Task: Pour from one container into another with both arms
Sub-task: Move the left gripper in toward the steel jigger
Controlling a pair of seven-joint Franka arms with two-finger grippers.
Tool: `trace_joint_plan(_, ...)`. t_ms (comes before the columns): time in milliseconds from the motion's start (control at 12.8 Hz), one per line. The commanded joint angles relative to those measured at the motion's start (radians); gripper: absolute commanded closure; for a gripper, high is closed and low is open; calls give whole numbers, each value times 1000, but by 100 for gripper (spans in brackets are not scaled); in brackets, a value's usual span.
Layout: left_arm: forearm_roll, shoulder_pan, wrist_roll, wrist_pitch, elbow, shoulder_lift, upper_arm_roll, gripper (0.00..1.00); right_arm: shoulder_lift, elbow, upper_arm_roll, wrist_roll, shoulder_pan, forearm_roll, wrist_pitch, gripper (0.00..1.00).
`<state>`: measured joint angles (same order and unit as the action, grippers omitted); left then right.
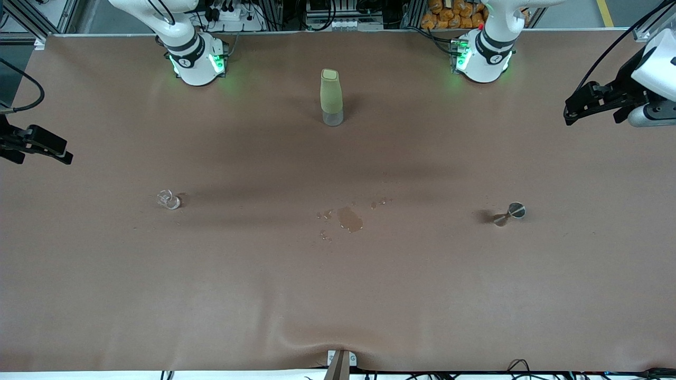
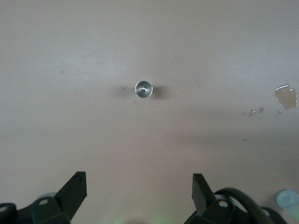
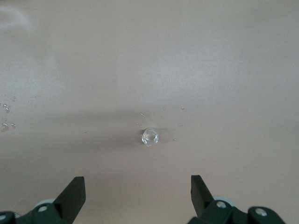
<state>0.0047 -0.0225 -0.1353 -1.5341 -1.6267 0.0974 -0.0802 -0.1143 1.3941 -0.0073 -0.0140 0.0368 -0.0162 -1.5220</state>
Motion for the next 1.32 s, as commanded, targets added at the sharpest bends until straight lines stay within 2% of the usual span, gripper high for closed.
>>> trace_joint_plan(0,21,-14,-1,-9,-15,22,8,0,10,5,-2,-8,5,2,-4,0)
trace_joint_plan(389,17,-1,11,25,21,-2,8,0,10,5,-2,-8,3,5,-7,0)
trace_joint_plan(856,17,13,29,28,7,-18,8,0,10,5,-2,-8,2,15,-4,0)
trace_joint_plan(1246,-196,199,244,26,-4,-88,10,0,10,6,0,-9,0,12,0,0)
